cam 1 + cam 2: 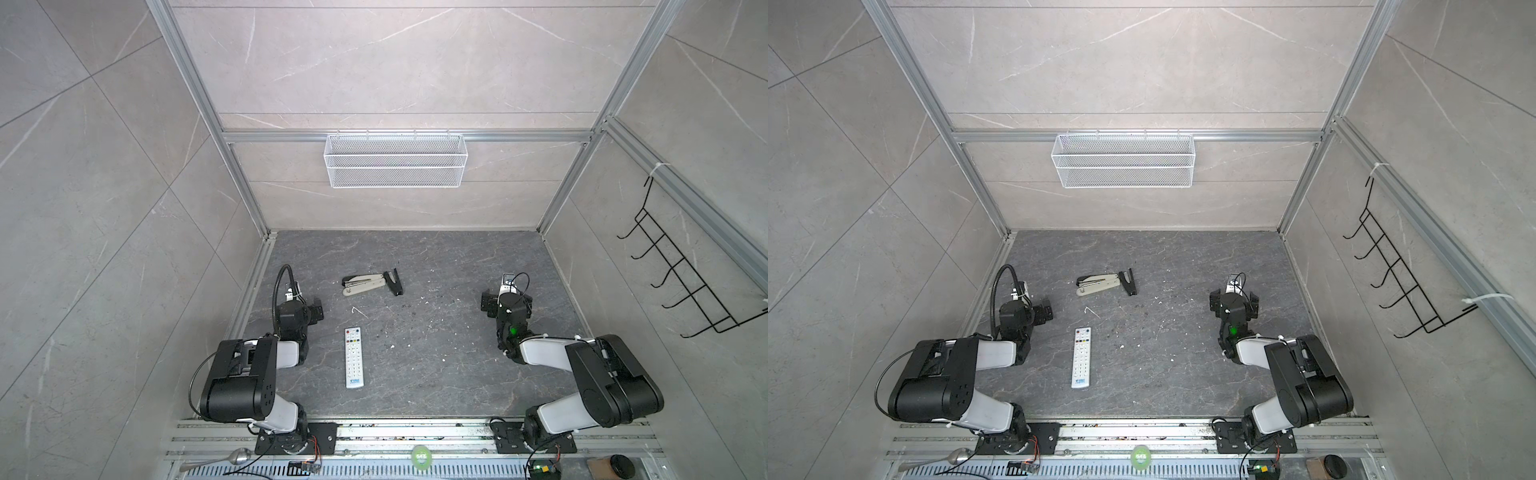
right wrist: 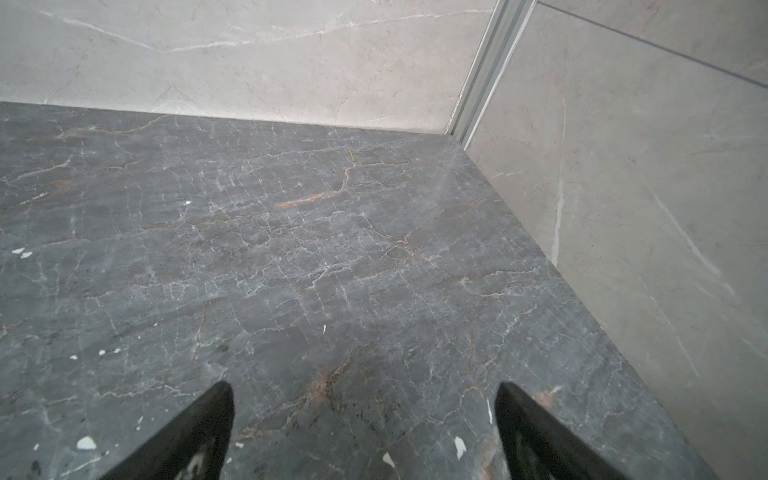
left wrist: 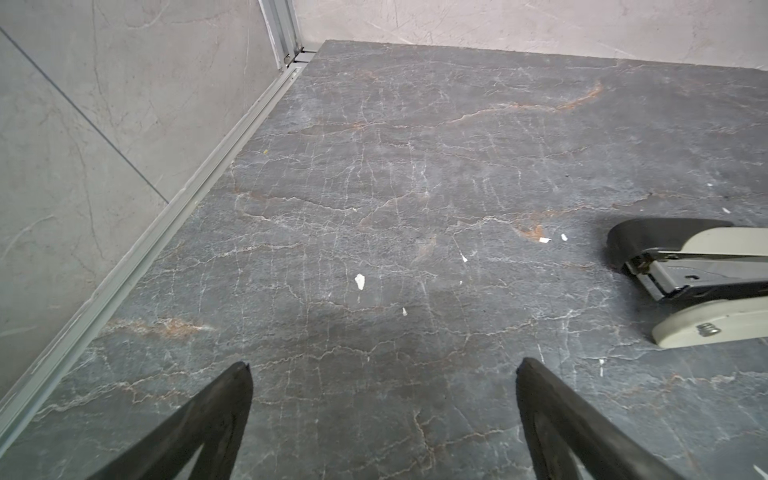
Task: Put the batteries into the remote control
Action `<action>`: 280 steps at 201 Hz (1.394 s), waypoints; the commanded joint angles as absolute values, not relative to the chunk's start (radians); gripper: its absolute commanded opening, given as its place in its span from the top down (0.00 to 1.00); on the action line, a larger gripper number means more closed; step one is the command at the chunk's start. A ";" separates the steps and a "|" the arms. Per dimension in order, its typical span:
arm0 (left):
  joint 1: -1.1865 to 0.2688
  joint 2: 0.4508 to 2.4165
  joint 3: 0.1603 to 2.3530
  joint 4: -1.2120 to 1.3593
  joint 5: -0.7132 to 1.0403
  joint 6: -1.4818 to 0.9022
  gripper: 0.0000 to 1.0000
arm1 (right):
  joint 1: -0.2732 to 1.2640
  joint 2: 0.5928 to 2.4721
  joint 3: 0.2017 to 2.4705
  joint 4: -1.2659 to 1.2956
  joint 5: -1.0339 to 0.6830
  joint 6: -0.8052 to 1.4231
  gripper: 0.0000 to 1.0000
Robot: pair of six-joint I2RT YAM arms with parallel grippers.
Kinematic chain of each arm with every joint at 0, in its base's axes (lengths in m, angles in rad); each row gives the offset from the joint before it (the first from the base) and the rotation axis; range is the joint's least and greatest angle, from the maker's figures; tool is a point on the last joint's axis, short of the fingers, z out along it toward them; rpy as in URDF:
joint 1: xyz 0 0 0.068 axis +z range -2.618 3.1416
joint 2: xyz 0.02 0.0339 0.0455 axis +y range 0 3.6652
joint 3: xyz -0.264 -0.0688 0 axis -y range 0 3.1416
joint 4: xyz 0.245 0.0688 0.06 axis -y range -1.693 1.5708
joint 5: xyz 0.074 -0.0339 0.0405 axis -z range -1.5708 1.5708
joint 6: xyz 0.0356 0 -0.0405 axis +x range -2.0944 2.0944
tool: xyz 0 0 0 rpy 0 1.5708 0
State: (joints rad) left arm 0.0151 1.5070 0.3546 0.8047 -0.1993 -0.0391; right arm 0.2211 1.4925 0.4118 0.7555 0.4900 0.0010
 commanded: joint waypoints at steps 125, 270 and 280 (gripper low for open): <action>0.019 1.502 0.352 0.866 -0.184 -0.019 0.00 | 0.159 1.523 0.348 0.902 0.298 0.029 0.01; 0.020 1.502 0.353 0.864 -0.183 -0.019 0.00 | 0.155 1.520 0.346 0.907 0.296 0.028 0.01; 0.020 1.502 0.353 0.864 -0.183 -0.019 0.00 | 0.155 1.522 0.347 0.906 0.295 0.029 0.01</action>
State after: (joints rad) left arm 0.0158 1.5070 0.3546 0.8127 -0.1982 -0.0391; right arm 0.1574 1.5166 0.3496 0.8806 0.3012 0.0086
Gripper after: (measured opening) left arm 0.999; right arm 0.992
